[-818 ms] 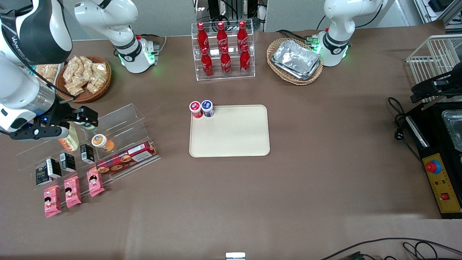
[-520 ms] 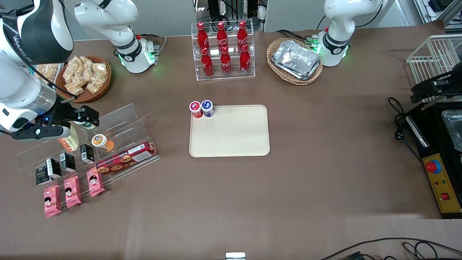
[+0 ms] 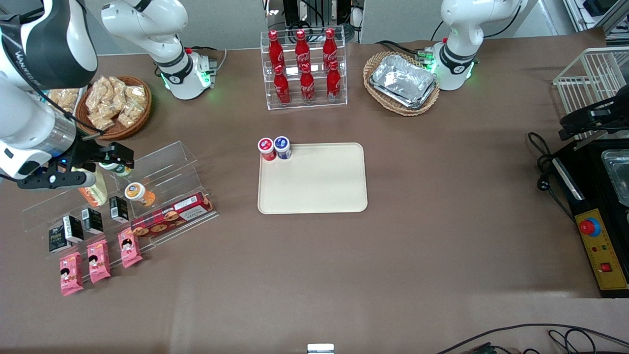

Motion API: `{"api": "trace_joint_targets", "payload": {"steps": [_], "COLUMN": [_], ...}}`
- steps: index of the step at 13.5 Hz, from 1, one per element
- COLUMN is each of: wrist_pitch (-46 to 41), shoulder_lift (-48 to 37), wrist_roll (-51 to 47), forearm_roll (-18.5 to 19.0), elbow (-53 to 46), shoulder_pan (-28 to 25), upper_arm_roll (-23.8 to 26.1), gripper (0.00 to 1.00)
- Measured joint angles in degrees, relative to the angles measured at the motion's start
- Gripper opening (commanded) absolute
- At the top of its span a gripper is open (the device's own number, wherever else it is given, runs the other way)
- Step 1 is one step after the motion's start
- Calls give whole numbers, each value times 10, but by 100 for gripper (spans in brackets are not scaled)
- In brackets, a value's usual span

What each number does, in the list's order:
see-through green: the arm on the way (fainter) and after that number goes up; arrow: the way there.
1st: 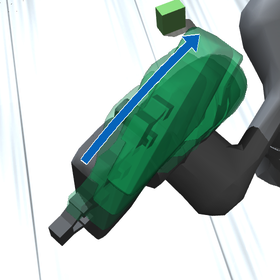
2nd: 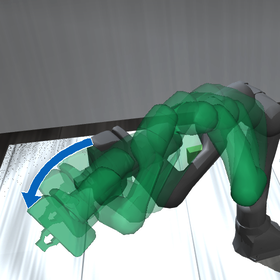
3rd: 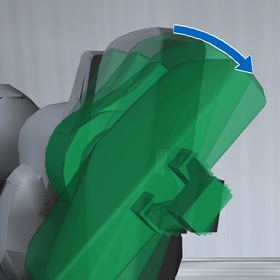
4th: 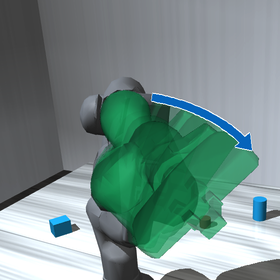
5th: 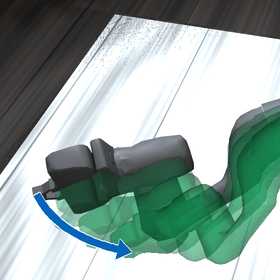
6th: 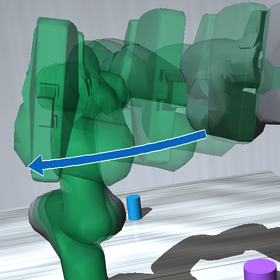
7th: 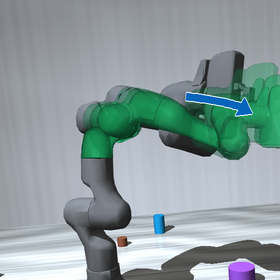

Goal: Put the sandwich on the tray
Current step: 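Move the right gripper toward the wrapped sandwich on the acrylic rack, then lower the right gripper and close it on the wrapped sandwich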

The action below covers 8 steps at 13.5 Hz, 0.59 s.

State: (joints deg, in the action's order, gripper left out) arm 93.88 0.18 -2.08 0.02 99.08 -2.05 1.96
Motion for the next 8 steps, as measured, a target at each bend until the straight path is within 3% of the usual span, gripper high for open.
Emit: {"api": "trace_joint_targets", "payload": {"steps": [5,8], "wrist_pitch": [-40,-66], "shoulder_lift": [-11,-20], "wrist_roll": [86,100], "forearm_roll": [1,26], "elbow": [1,13], "shoulder_pan": [4,6], "upper_arm_roll": [-71,-90], "gripper": [100,100]}}
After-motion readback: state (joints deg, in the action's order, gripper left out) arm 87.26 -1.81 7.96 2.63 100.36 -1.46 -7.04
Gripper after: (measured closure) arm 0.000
